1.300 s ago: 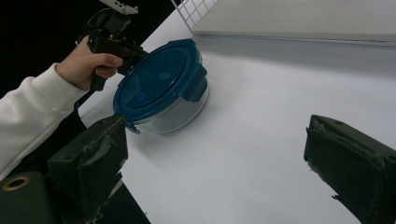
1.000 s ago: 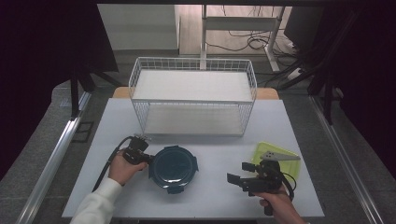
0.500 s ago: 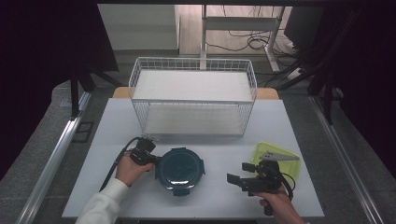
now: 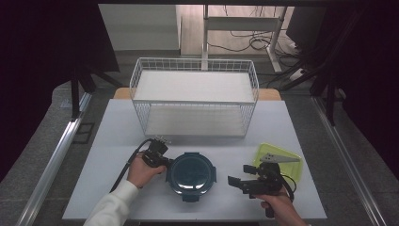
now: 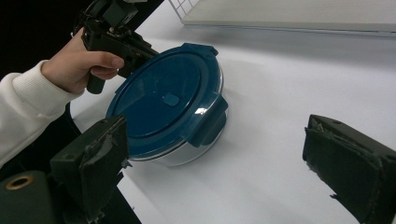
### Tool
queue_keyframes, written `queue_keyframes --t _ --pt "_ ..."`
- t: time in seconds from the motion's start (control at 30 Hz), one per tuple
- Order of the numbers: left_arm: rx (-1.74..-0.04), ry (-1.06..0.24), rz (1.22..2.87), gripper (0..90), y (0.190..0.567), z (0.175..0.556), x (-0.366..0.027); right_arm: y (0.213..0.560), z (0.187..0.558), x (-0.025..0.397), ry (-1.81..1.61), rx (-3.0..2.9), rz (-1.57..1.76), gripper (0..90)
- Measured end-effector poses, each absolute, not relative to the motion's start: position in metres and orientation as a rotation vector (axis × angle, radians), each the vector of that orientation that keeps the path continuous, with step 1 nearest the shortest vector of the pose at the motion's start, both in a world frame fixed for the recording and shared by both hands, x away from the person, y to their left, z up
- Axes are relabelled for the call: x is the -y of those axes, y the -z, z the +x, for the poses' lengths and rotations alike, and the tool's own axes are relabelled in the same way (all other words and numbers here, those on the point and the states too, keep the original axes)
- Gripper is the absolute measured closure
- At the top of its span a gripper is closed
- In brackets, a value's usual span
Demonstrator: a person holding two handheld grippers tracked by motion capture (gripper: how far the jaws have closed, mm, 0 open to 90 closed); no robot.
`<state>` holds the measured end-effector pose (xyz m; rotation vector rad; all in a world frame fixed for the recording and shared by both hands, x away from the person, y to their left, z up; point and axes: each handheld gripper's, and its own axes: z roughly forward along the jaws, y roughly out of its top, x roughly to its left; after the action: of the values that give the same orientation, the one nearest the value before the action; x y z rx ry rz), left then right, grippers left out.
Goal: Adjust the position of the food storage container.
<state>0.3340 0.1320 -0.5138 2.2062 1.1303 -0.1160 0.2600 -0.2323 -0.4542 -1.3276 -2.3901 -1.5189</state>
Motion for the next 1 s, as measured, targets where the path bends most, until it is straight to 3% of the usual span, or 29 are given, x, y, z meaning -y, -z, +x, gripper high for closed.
queue_keyframes --t 0.13,0.43,0.53,0.6,0.7,1.0 --pt "-1.116 0.083 2.207 90.0 0.514 0.333 -0.131 0.454 0.26 0.232 1.518 2.396 -1.322 7.1" --pt "-1.078 -0.198 2.138 84.3 0.487 0.314 -0.152 0.454 0.265 0.234 1.528 2.388 -1.312 8.0" --pt "-1.094 -0.231 2.072 68.6 0.477 0.306 -0.162 0.454 0.268 0.234 1.538 2.385 -1.316 8.1" --pt "-1.085 -0.237 2.058 52.1 0.472 0.301 -0.164 0.454 0.269 0.233 1.536 2.397 -1.316 8.1" --pt "-1.082 -0.224 2.037 37.9 0.467 0.295 -0.164 0.454 0.268 0.231 1.531 2.411 -1.314 8.1" --pt "-1.101 -0.156 2.025 29.4 0.463 0.286 -0.16 0.452 0.268 0.229 1.528 2.448 -1.296 8.1"
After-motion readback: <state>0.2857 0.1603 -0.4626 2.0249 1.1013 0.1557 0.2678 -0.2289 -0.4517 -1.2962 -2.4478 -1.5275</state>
